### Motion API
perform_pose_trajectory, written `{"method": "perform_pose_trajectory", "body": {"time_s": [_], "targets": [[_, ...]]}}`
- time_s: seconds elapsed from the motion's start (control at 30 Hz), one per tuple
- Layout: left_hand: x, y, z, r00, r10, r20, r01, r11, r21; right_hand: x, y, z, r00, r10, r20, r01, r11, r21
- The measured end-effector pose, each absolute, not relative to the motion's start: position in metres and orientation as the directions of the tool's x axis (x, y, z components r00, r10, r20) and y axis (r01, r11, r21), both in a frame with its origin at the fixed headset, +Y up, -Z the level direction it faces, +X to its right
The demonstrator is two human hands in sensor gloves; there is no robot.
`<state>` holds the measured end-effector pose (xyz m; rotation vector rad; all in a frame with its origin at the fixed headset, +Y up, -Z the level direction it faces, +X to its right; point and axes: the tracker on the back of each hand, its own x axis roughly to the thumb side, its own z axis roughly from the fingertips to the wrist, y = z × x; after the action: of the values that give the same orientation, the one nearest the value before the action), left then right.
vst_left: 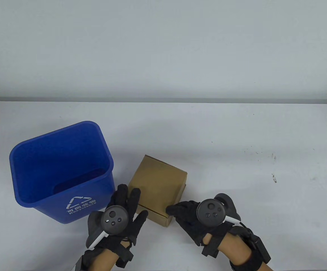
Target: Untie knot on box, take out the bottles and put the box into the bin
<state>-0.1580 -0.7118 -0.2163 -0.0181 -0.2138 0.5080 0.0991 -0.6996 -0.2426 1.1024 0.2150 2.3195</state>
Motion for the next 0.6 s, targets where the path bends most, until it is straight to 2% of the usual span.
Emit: {"method": "perform_pose_trajectory", "body": {"time_s": [0.2, 0.3, 0.37, 0.4, 0.43, 0.47, 0.5, 0.6], "targets": [[-0.152, -0.715, -0.219, 0.88, 0.417, 0.226, -0.402, 0.909, -0.112, 0.097, -0.698, -0.238, -0.419, 0.601, 0.681, -0.413, -0.794, 0.446], [-0.149, -0.719, -0.221, 0.876, 0.421, 0.235, -0.396, 0.906, -0.15, 0.109, -0.683, -0.241, -0.371, 0.615, 0.696, -0.516, -0.759, 0.396], [-0.148, -0.721, -0.223, 0.879, 0.407, 0.248, -0.379, 0.912, -0.154, 0.122, -0.674, -0.245, -0.407, 0.585, 0.701, -0.6, -0.75, 0.278], [-0.148, -0.722, -0.225, 0.88, 0.403, 0.251, -0.375, 0.914, -0.155, 0.131, -0.671, -0.249, -0.467, 0.546, 0.695, -0.635, -0.754, 0.166], [-0.148, -0.722, -0.226, 0.879, 0.403, 0.257, -0.375, 0.915, -0.151, 0.14, -0.673, -0.255, -0.544, 0.503, 0.672, -0.637, -0.768, 0.059], [-0.148, -0.722, -0.227, 0.877, 0.403, 0.26, -0.376, 0.914, -0.151, 0.144, -0.676, -0.259, -0.588, 0.483, 0.649, -0.625, -0.781, 0.015], [-0.148, -0.722, -0.229, 0.876, 0.406, 0.26, -0.378, 0.913, -0.152, 0.151, -0.686, -0.271, -0.654, 0.474, 0.59, -0.581, -0.814, 0.01], [-0.148, -0.722, -0.231, 0.9, 0.372, 0.228, -0.349, 0.927, -0.134, 0.157, -0.708, -0.288, -0.663, 0.551, 0.506, -0.604, -0.794, 0.072]]}}
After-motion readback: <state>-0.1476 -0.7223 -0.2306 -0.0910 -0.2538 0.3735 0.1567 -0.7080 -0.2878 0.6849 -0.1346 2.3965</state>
